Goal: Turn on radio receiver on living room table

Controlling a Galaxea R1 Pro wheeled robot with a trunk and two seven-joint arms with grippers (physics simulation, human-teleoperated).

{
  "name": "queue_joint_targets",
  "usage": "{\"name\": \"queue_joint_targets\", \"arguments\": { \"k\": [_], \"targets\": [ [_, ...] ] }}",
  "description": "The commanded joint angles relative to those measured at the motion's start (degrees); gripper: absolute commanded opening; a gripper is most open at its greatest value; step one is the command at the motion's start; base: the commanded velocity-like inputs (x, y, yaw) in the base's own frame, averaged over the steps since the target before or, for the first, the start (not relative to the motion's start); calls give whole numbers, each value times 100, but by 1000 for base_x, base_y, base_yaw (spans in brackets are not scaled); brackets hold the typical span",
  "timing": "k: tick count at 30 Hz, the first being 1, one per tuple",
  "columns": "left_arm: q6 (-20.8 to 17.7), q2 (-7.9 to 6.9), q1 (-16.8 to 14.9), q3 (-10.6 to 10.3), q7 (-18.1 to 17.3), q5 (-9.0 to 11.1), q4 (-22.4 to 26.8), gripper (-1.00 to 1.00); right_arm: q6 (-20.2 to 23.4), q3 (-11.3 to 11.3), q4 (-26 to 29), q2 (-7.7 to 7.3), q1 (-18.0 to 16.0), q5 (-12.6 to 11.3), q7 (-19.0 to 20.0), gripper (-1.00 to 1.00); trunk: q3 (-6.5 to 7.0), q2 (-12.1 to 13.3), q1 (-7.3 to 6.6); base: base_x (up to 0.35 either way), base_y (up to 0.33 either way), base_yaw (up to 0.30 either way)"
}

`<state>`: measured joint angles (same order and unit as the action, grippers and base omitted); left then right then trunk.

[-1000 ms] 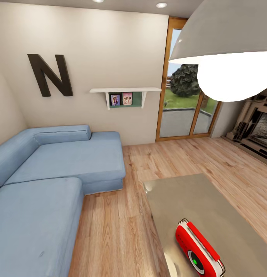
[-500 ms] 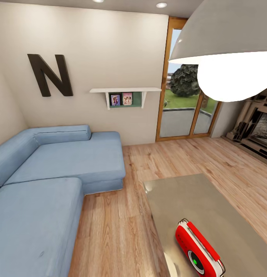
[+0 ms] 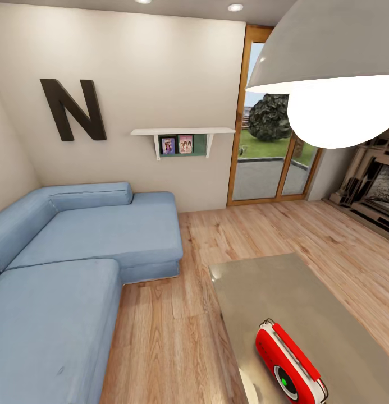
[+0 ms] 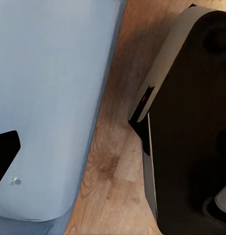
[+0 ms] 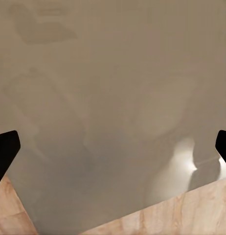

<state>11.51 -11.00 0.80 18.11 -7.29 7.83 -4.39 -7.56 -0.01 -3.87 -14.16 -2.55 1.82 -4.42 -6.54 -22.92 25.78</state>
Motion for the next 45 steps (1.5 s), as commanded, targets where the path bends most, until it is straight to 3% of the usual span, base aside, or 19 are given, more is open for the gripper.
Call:
{"name": "queue_joint_targets", "arguments": {
  "k": [1,14,22,34,45],
  "targets": [
    [0,-17,-1,0,-64,0,0,100,0,1,0,-1,0,1,9,100,0,0,0,0,0,0],
    [-43,57,-1,-3,-82,8,9,100,15,-21,14,10,0,21,19,100,0,0,0,0,0,0],
    [-44,419,-1,-1,-80,6,9,100,18,-39,25,58,0,31,18,100,0,0,0,0,0,0],
    [-44,488,0,5,-87,8,9,100,18,-43,26,77,0,20,20,100,0,0,0,0,0,0],
    [-44,705,-1,1,-85,8,9,100,18,-37,26,181,0,11,37,100,0,0,0,0,0,0]
  ]
}}
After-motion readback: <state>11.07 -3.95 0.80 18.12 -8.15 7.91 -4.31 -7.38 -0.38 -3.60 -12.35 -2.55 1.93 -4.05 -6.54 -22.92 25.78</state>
